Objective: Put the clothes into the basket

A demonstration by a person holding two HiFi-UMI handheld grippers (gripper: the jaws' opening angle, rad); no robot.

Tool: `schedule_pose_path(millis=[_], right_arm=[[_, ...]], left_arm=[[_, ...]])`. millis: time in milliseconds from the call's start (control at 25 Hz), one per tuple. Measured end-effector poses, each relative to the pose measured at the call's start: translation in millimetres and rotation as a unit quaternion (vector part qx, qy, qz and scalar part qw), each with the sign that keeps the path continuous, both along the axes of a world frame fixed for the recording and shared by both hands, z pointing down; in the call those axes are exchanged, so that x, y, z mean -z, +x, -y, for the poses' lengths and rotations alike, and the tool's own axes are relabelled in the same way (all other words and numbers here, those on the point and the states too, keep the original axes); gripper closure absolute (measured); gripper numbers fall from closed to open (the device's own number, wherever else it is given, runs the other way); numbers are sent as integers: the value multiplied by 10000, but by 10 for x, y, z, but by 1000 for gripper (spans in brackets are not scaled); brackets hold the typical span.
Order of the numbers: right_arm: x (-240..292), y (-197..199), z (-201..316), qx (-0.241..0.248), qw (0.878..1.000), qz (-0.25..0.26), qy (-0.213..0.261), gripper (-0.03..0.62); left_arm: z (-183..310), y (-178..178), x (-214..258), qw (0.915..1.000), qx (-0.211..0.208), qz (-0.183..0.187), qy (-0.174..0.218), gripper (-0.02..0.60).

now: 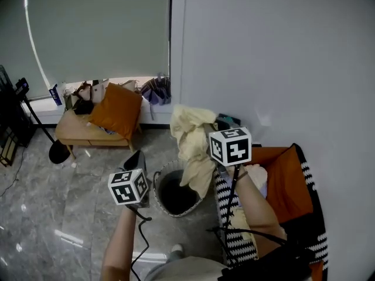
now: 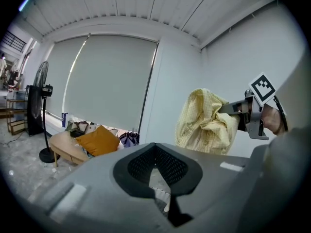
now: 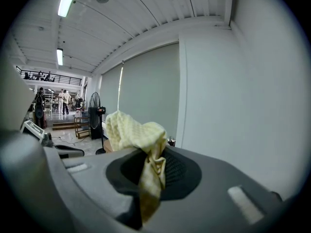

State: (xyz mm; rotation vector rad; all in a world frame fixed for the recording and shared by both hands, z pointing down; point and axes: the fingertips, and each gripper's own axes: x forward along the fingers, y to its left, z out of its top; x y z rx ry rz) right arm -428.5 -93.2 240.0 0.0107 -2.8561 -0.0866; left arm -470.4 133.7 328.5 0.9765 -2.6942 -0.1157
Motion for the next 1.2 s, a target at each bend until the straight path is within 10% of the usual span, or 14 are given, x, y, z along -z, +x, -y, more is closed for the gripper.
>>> schedule_pose_path(millis=[1200], right_arm=[[-3749, -458, -464, -574, 9697, -2100, -1110, 545]], left_arm=[[-179, -293, -2880, 9733, -111, -2190, -672, 588]])
